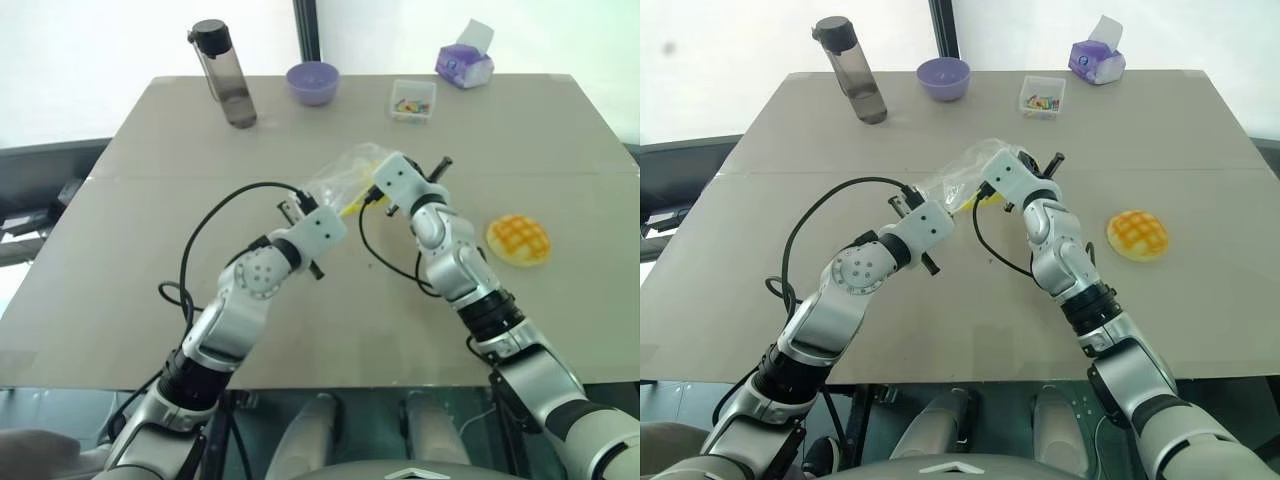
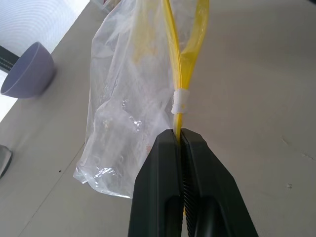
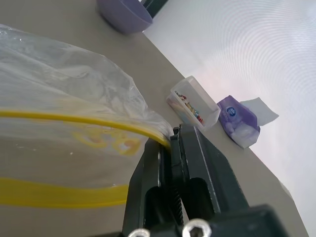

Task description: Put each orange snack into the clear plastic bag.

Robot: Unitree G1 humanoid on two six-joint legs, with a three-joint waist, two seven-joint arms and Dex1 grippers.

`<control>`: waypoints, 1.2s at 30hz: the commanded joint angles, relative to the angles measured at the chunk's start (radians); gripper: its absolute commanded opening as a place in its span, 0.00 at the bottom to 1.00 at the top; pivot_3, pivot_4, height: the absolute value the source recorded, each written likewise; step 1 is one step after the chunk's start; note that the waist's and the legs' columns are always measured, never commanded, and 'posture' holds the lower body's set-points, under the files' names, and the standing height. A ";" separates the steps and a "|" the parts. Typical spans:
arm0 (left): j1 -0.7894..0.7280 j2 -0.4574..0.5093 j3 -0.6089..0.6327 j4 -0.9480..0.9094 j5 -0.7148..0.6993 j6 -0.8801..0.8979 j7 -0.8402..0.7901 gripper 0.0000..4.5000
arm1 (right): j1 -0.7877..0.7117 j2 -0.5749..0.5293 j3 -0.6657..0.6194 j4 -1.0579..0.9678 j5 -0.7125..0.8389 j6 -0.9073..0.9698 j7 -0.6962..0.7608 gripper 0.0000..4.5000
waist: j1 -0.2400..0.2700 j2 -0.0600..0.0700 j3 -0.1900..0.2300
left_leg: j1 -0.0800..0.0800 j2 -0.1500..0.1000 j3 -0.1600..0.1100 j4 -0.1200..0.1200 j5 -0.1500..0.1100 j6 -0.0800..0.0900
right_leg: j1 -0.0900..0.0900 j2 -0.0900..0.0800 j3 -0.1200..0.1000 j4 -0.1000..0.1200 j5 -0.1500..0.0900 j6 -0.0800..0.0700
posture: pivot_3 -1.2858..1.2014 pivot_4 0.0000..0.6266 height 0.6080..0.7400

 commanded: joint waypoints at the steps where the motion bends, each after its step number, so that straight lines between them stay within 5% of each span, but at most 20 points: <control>1: -0.007 0.001 0.027 -0.008 0.013 -0.011 0.005 0.00 | -0.016 0.005 -0.026 -0.021 0.006 0.011 -0.020 0.17 | 0.000 0.000 0.000 | 0.000 0.000 0.000 0.000 0.000 0.000 | 0.000 0.000 0.000 0.000 0.000 0.000 | 0.52 0.24 0.99; 6: -0.008 -0.003 0.032 -0.002 0.010 -0.012 0.008 0.00 | -0.008 -0.004 -0.051 -0.048 0.044 0.008 -0.006 0.63 | 0.000 0.000 0.000 | 0.000 0.000 0.000 0.000 0.000 0.000 | 0.000 0.000 0.000 0.000 0.000 0.000 | 0.52 0.24 0.99; 17: -0.012 -0.038 0.060 0.011 -0.007 0.001 0.017 0.00 | 0.113 -0.061 -0.106 -0.408 0.314 0.029 0.344 0.63 | 0.000 0.000 0.000 | 0.000 0.000 0.000 0.001 0.000 0.000 | 0.000 0.000 0.000 0.002 0.000 0.000 | 0.52 0.24 0.99; 20: -0.010 -0.055 0.056 0.011 -0.003 0.003 0.018 0.00 | 0.149 -0.075 -0.095 -0.446 0.357 0.023 0.391 0.45 | 0.002 0.000 0.000 | 0.000 0.000 -0.001 0.002 0.000 0.000 | 0.000 0.000 0.000 0.002 0.000 0.000 | 0.52 0.24 0.99; 24: -0.014 -0.066 0.059 0.011 0.000 0.006 0.018 0.00 | 0.167 -0.076 -0.074 -0.438 0.359 0.020 0.385 0.02 | 0.002 0.000 0.000 | 0.000 0.000 0.000 0.003 0.000 0.000 | 0.000 0.000 0.000 0.002 0.000 0.000 | 0.52 0.24 0.99; 36: -0.002 -0.069 0.052 -0.024 -0.022 -0.017 -0.018 0.00 | 0.038 0.010 -0.117 -0.037 0.414 -0.074 0.247 0.01 | 0.001 0.000 0.000 | 0.001 0.000 0.000 0.005 0.000 0.000 | 0.000 0.000 0.000 0.005 0.000 0.000 | 0.52 0.24 0.99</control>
